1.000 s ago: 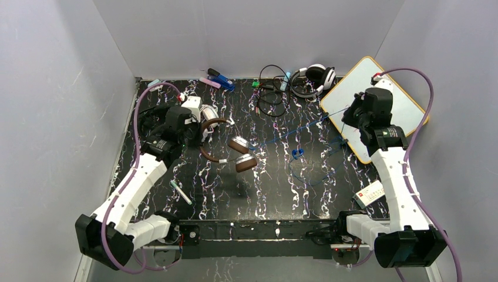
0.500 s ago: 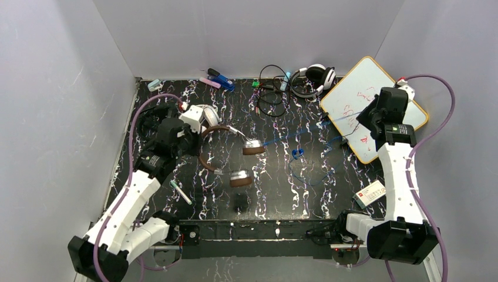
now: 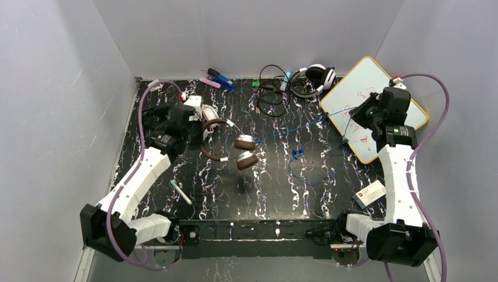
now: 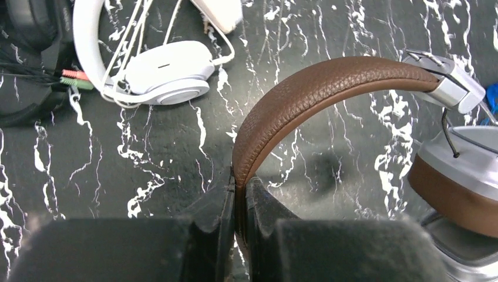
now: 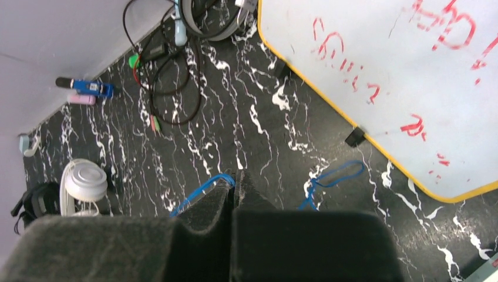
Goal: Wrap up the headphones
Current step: Wrap the headphones cable around the headphones.
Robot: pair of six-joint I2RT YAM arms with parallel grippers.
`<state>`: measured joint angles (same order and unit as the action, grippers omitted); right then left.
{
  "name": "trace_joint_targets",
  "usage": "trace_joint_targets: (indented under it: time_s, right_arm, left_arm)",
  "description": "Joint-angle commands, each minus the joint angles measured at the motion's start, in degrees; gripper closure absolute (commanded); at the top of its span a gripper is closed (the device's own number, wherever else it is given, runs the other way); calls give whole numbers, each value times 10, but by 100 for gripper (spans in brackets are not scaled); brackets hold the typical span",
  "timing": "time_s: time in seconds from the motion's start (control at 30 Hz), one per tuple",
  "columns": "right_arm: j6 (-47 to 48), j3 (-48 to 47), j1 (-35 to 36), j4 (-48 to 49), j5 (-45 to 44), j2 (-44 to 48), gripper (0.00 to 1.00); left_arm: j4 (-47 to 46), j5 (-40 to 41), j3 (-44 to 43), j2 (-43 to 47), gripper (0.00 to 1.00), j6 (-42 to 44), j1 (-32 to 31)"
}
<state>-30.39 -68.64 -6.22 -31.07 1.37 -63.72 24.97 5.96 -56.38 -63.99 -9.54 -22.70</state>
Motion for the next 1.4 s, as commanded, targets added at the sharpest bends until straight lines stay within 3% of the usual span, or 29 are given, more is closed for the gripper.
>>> trace_joint_targets:
  time_s: [0.0,0.23,0.33,0.47,0.63,0.8,1.0,1.2,1.37]
  right_arm:
    - [7,26,-6,10,38,41,99]
    - [0,83,-6,14,114,88,99]
    - [-6,118,-6,51,228,104,99]
    - [-56,185,-2,177,456,123,99]
    - [-87,184,43,283,546,156,99]
    - [-118,162,120,359,584,152,99]
    - [-110,140,251,370,578,111,99]
    - [-114,180,376,402,523,90,99]
    - [-130,236,458,453,468,65,99]
  left_arm:
    - [54,76,-97,-45,100,-117,2]
    - [91,113,-168,-117,100,-185,3]
    - [97,130,-196,-143,100,-209,4]
    - [105,124,-241,-191,100,-228,5]
    - [99,103,-262,-240,100,-248,4]
    - [87,78,-272,-276,100,-289,2]
    - [73,72,-279,-303,100,-343,-2]
    - [83,105,-325,-321,100,-404,-3]
    - [75,78,-360,-324,100,-435,-2]
